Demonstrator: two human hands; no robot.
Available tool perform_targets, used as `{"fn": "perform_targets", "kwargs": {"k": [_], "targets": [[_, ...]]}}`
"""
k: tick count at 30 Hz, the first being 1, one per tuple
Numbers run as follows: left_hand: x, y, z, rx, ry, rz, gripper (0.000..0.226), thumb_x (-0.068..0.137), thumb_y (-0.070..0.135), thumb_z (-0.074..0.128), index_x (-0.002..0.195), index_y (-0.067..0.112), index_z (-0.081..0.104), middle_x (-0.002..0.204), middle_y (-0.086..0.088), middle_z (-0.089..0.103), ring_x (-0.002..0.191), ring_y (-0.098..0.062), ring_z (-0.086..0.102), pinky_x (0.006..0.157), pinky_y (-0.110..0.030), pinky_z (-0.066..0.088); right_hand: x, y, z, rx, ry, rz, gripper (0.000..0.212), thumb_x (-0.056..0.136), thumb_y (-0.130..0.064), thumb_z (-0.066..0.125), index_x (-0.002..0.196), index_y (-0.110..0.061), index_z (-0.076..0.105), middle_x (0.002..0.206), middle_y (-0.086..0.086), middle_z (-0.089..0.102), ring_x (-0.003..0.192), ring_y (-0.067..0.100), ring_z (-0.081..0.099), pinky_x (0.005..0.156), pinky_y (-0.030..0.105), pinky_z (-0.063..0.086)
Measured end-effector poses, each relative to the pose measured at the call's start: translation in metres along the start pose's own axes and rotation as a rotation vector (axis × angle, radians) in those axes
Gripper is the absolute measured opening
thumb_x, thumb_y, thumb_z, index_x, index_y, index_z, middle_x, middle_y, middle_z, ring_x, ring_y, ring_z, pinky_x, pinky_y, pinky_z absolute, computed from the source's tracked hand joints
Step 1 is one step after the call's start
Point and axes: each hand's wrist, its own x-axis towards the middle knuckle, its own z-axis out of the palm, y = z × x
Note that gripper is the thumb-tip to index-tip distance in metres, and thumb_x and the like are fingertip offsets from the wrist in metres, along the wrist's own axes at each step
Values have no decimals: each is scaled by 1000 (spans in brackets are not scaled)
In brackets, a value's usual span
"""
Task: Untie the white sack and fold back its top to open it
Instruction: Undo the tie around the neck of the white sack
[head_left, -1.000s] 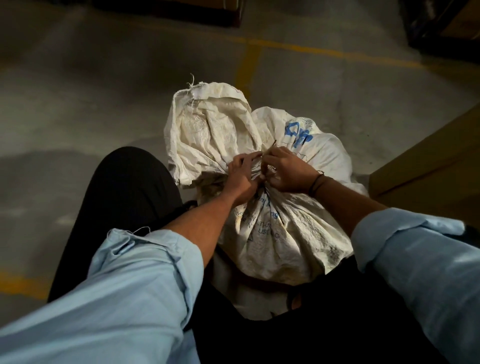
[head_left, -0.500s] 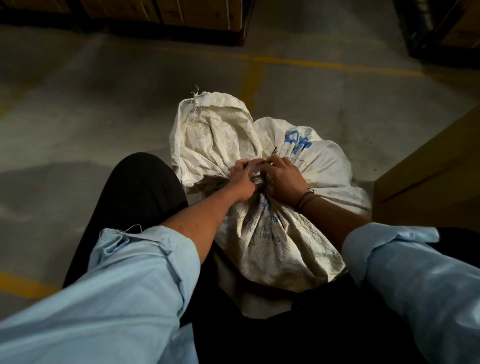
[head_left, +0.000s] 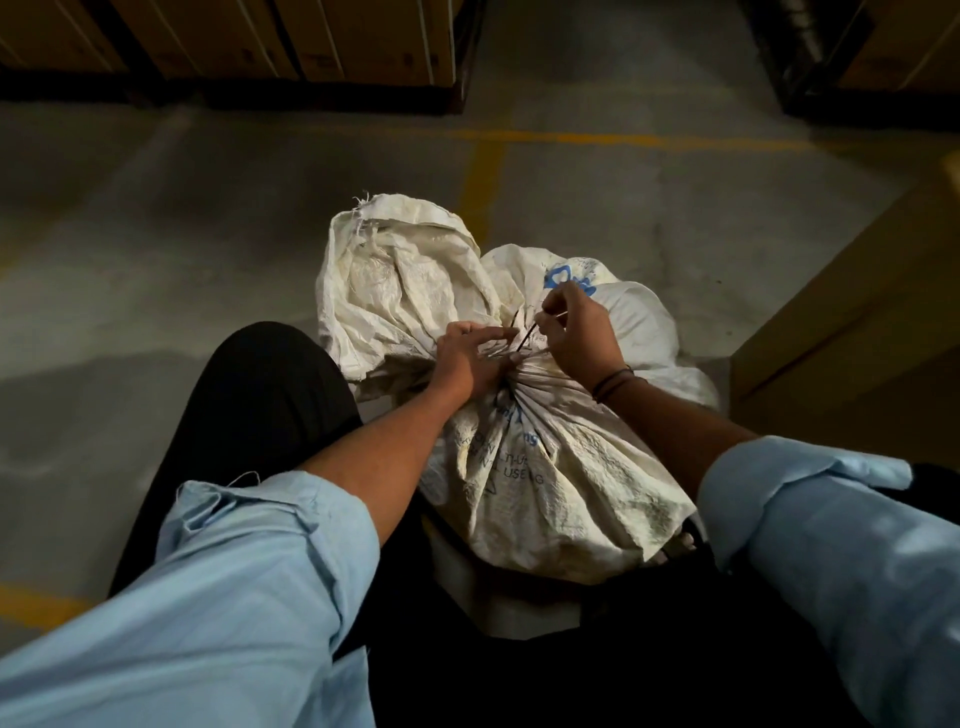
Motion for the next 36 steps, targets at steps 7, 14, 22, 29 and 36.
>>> {"fn": "perform_targets", "kwargs": {"k": [7, 14, 22, 29, 36], "targets": [[-11, 12, 7, -110, 79, 142, 27, 79, 13, 84, 104, 13, 76, 116, -1, 68, 116, -16, 60, 97, -15, 43, 3, 2, -9, 179, 55, 167, 13, 92, -12, 66, 94, -15, 54, 87, 4, 68, 73, 22, 72, 69, 46, 60], [-16, 24, -6, -9, 90, 9, 14, 75, 35, 86, 78, 37, 73, 121, 3, 51, 114, -15, 48, 96, -31, 47, 17, -10, -37, 344, 182, 229, 10, 94, -10, 65, 96, -9, 55, 85, 4, 67, 70, 24, 74, 59, 42, 60], [-16, 62, -2, -21, 99, 12, 33, 62, 73, 66, 76, 44, 74, 103, 11, 76, 106, -20, 66, 95, -45, 52, 21, -15, -60, 663, 107, 423, 39, 93, -11, 70, 122, -5, 46, 95, 9, 68, 78, 22, 71, 69, 39, 62], [-9, 121, 8, -304, 63, 4, 16, 81, 43, 79, 89, 29, 79, 89, 11, 78, 92, -15, 72, 88, -41, 57, 22, -20, -85, 662, -32, 503, 7, 91, -5, 68, 84, -4, 68, 80, 13, 70, 78, 26, 70, 66, 36, 60], [1, 201, 31, -551, 41, -43, 25, 85, 32, 78, 102, 14, 79, 95, -1, 78, 86, -15, 70, 73, -24, 54, 26, -23, -147, 765, -62, 591, 17, 92, -18, 70, 91, -1, 69, 87, 15, 73, 74, 26, 71, 72, 40, 60]]}}
